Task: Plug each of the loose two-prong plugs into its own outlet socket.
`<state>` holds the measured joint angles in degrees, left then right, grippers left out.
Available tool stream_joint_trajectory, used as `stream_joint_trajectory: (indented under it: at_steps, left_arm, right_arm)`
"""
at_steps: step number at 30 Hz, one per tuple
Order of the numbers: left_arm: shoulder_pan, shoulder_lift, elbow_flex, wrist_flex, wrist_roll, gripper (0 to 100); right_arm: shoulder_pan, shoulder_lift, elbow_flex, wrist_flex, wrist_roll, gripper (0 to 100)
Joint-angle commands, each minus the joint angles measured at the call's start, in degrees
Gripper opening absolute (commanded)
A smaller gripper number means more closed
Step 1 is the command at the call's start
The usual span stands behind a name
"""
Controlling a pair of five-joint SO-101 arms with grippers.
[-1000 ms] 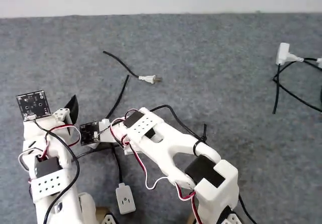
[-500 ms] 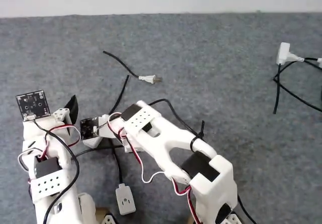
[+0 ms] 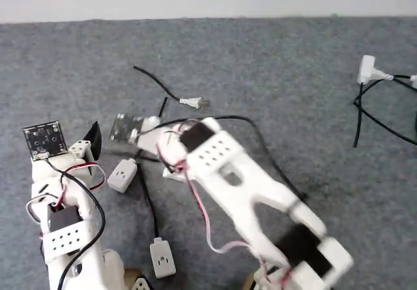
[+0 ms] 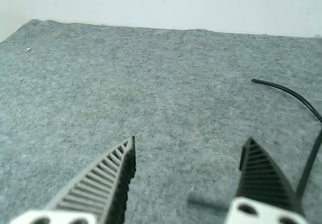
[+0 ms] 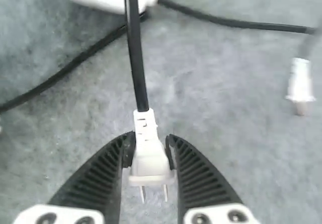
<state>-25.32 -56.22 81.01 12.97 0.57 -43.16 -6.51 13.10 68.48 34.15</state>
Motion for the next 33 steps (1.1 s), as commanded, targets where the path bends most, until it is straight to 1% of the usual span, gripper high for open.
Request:
stream_joint_trajectory:
  at_steps: [1,4,7,11,15,18,21,27,33]
  left_arm:
    - [0.88,-0.62,0.13,-2.29,0.44,32]
    - [0.88,-0.62,0.31,-3.08,0.44,32]
    - [0.88,-0.62,0.31,-3.08,0.44,32]
    - [0.79,-0.62,0.31,-2.99,0.44,32]
    - [0.70,-0.62,0.31,-2.99,0.44,32]
    - [0.62,-0.62,0.31,-2.99,0.44,32]
    - [0.62,-0.62,0.31,-3.08,-0.09,32]
    - [0.97,-0.62,0.31,-3.16,-1.23,32]
    - [0.97,-0.62,0.31,-3.16,-1.32,32]
  right_arm:
    - [0.57,-14.64,-0.44,3.82,-5.63,0.9]
    - [-1.19,-23.60,-0.44,8.57,-8.35,0.9]
    - [-1.10,-30.99,-0.26,12.88,-10.55,0.9]
    - [2.77,-41.27,4.22,13.23,-14.86,0.9]
    - [10.77,-52.53,14.95,8.04,-17.14,0.9]
    - [17.54,-61.93,26.81,1.27,-17.23,0.9]
    - [22.02,-71.52,38.33,-5.67,-17.32,0.9]
    - [26.15,-88.13,52.31,-13.14,-21.98,0.9]
    - [29.85,-97.71,61.45,-20.09,-22.42,0.9]
